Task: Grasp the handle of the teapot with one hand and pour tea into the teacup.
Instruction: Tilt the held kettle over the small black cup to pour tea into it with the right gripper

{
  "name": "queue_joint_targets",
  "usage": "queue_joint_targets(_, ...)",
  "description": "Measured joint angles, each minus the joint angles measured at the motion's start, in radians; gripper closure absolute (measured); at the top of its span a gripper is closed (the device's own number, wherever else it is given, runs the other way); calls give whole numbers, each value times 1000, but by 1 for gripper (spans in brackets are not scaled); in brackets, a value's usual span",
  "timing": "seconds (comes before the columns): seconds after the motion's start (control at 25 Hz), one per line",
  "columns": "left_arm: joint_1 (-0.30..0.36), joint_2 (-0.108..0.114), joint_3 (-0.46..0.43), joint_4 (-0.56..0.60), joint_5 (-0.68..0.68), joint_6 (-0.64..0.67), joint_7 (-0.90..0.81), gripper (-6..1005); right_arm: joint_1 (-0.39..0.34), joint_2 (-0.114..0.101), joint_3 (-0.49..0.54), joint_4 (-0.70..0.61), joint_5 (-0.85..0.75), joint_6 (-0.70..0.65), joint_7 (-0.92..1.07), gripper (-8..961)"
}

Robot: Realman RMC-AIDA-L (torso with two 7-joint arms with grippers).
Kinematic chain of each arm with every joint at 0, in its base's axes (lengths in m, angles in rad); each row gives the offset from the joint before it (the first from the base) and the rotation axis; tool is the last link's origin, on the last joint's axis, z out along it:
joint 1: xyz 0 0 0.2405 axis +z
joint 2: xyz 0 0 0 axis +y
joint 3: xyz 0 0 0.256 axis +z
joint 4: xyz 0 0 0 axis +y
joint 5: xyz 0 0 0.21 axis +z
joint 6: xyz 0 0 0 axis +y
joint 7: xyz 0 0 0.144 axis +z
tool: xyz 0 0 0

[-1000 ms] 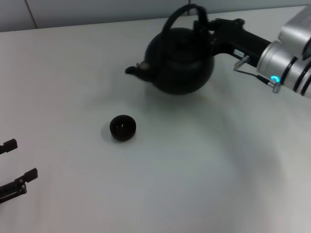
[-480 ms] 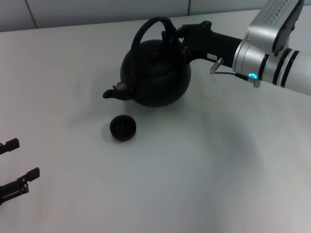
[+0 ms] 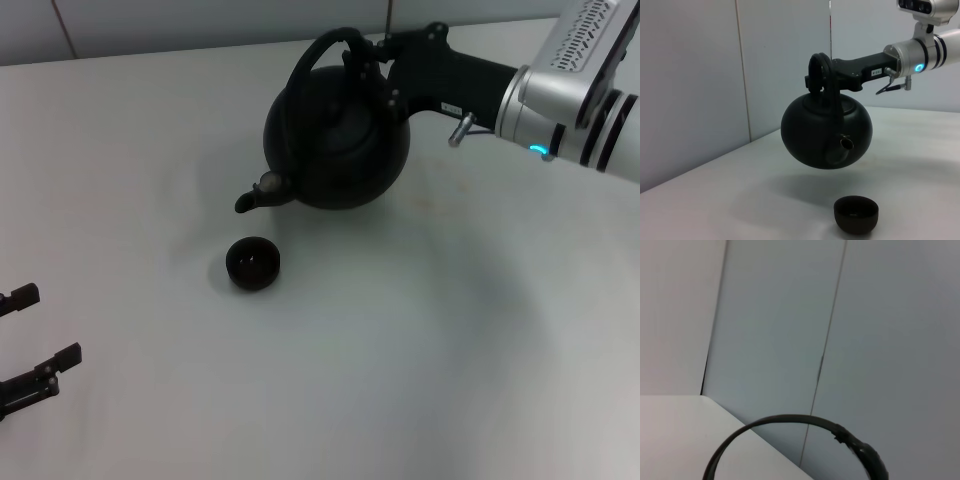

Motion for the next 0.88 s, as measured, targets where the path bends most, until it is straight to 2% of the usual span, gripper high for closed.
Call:
queue_joint_targets(0.52,-9,-1,0,0,-3,-12,0,199,-4,1,-121,-100,0,0,-55,863)
queue_joint_targets(0.88,-11,-2,0,0,-3,-14,0,199,-4,1,-127,-125,2,-2,-127,863)
